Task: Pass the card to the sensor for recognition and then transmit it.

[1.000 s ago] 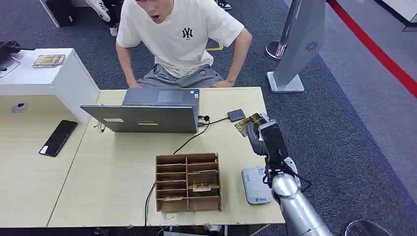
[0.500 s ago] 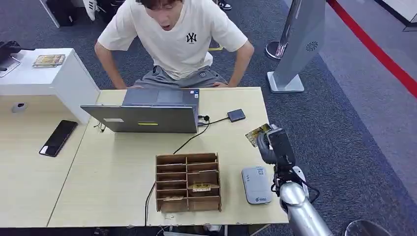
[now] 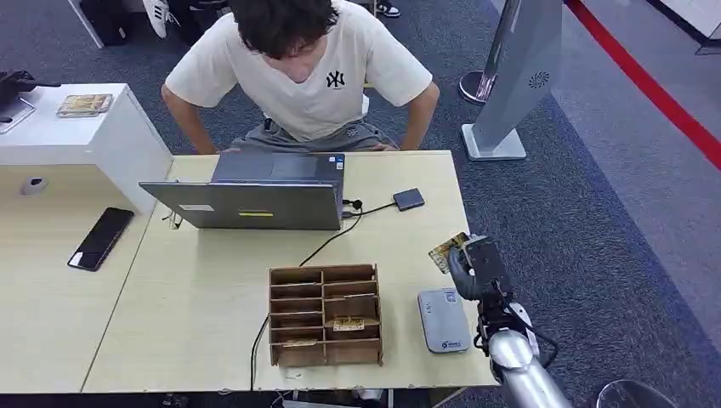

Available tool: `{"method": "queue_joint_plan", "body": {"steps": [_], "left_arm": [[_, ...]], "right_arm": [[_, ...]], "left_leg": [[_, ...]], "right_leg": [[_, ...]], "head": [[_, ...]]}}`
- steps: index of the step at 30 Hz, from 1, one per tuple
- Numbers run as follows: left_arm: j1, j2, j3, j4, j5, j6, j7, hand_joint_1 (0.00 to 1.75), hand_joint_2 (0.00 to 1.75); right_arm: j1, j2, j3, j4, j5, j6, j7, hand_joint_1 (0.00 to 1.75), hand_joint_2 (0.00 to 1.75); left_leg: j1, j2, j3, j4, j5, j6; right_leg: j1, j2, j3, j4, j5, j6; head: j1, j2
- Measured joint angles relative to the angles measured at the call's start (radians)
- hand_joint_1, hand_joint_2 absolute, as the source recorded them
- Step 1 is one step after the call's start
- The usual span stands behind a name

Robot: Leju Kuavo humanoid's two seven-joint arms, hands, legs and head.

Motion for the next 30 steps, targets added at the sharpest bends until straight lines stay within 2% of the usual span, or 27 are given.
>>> {"method": "queue_joint_plan", "body": {"steps": [15,30], "left_arm": [[0.01,0.0,0.02,0.0,0.01,-0.008,-0.006,0.0,0.0],[0.011,0.005,0.029,0.0,0.022,-0.021,-0.006,0.0,0.0]], "right_arm": [[0.031,-0.027,0.0,0.014,0.0,0.031,0.057,1.75,1.75],[0.053,-0.077,0.005,0.029,-0.005,0.091,0.154,1.75,1.75]], "left_leg": [[0.0,0.0,0.0,0.0,0.0,0.0],[0.0,0.0,0.0,0.0,0.0,0.0]], "right_leg": [[0.0,0.0,0.0,0.0,0.0,0.0],[0.0,0.0,0.0,0.0,0.0,0.0]], "head": [[0.0,0.0],[0.0,0.0]]}}
